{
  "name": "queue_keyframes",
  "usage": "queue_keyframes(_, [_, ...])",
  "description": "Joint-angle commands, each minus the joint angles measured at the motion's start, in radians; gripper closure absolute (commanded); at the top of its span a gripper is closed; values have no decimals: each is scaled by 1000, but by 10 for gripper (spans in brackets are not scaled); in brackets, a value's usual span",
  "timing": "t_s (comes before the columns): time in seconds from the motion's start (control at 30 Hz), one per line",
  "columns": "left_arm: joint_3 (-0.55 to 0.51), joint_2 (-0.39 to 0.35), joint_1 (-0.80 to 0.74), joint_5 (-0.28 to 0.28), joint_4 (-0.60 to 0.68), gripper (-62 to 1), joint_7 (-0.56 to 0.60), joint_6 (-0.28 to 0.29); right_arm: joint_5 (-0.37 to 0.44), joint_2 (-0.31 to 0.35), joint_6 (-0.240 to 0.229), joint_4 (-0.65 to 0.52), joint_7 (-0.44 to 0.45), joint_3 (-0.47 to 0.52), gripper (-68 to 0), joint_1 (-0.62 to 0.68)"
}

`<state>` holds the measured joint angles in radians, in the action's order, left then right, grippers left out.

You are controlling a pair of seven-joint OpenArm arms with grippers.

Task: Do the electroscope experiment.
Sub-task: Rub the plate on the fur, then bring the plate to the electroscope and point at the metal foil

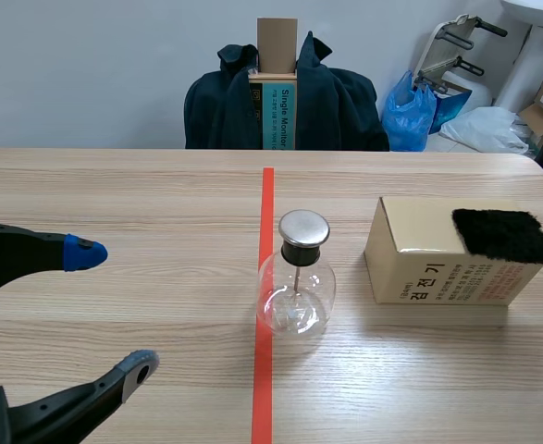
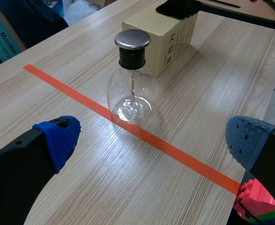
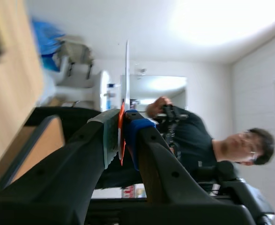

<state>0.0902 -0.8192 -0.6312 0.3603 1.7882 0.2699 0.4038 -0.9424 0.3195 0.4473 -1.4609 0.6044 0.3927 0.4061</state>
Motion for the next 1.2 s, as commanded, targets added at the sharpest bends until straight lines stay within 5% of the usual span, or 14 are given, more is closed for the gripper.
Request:
queue_keyframes(0.0, [5,14,23,10,-14,-623,17,2,34,22,8,-47,-5,8,-8,-1])
queue_keyframes(0.1, [50,27,90,10,-67,-623,-15,2,50,21,7,-119,-30,8,-8,-1])
queue_keyframes(0.3, [256,71,337,10,-290,-117,-73,6,109,21,6,-227,-42,8,-8,-1])
queue_keyframes(0.37, [329,100,420,10,-375,-19,-71,8,129,21,3,-257,-45,8,-8,-1])
queue_keyframes(0.6, [499,247,648,-48,-625,-26,19,1,120,21,-30,-330,-44,5,-8,-1])
queue_keyframes(0.87, [592,346,751,-119,-748,-25,76,-30,86,17,-24,-339,10,-66,-8,-2])
queue_keyframes(1.17, [618,384,776,-118,-774,-26,103,-82,-88,-118,-19,-337,10,-201,-8,-2])
